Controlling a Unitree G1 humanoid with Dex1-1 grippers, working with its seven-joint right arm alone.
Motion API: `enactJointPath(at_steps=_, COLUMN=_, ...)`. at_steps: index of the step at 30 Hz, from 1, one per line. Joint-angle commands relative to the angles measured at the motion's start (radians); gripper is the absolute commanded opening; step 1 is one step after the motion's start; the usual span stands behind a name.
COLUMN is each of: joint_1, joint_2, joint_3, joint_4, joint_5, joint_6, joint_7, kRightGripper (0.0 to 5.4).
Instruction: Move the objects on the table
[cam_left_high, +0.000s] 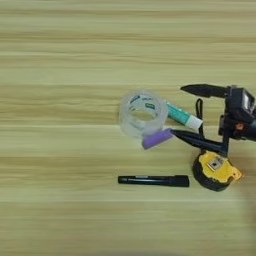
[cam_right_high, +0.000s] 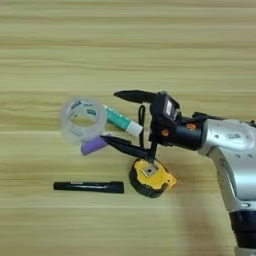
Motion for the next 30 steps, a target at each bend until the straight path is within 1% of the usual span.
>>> enactJointPath(at_steps=1, joint_1=-0.055, joint_2=-0.078, joint_3=-0.041, joint_4=0.040, joint_5=-0.011, joint_6=-0.065, joint_7=0.017, kRightGripper=5.38)
enactJointPath(at_steps=6, joint_1=-0.048, joint_2=-0.111, joint_3=-0.030, joint_4=0.117, joint_5=-0.033, joint_6=-0.106, joint_7=0.068, kRightGripper=5.38)
enactJointPath(at_steps=12, joint_1=-0.038, joint_2=-0.131, joint_3=-0.011, joint_4=0.198, joint_5=-0.062, joint_6=-0.152, joint_7=0.126, kRightGripper=5.38)
enactJointPath(at_steps=18, joint_1=-0.051, joint_2=-0.139, joint_3=-0.004, joint_4=0.273, joint_5=-0.085, joint_6=-0.181, joint_7=0.148, kRightGripper=5.38)
enactJointPath(at_steps=23, joint_1=-0.052, joint_2=-0.152, joint_3=0.012, joint_4=0.329, joint_5=-0.122, joint_6=-0.213, joint_7=0.162, kRightGripper=5.38)
enactJointPath(at_steps=30, joint_1=-0.051, joint_2=-0.163, joint_3=0.033, joint_4=0.371, joint_5=-0.154, joint_6=-0.237, joint_7=0.180, kRightGripper=5.38)
